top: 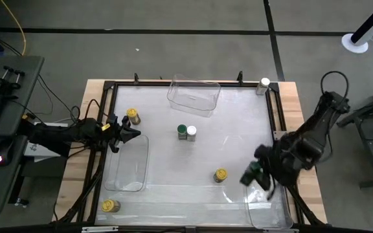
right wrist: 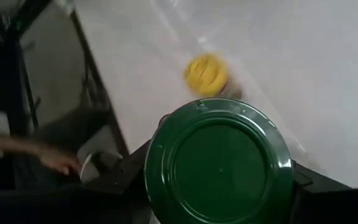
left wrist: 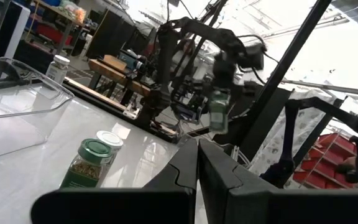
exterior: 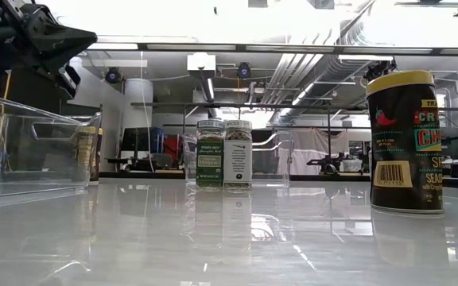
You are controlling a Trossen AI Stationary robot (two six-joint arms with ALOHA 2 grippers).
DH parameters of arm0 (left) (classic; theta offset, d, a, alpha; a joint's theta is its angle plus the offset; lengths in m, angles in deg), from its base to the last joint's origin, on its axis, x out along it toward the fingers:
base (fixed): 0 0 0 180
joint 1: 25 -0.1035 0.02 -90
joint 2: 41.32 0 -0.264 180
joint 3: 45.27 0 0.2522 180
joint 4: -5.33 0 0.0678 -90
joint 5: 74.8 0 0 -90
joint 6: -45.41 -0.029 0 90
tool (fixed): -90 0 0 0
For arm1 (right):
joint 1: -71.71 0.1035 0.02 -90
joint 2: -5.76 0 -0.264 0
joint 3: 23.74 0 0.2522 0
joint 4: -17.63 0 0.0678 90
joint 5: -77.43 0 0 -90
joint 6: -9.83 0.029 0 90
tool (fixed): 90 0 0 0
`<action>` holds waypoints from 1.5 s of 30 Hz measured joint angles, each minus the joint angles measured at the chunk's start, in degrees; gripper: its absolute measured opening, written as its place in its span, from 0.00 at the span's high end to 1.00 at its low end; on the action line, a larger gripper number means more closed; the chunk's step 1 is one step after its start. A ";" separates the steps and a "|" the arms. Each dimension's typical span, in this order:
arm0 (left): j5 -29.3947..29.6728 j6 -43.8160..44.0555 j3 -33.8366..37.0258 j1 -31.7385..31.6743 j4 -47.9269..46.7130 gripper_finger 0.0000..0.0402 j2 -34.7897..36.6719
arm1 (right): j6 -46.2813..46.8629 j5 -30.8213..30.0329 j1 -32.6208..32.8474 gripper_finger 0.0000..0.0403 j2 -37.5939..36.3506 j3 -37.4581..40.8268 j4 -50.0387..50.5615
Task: Sort spices by type
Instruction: Put the top green seasoning bottle into the right transparent bin
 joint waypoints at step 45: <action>0.01 -0.01 0.02 -0.01 0.00 1.00 -0.01 | -11.00 4.42 1.08 0.34 29.60 -0.14 9.80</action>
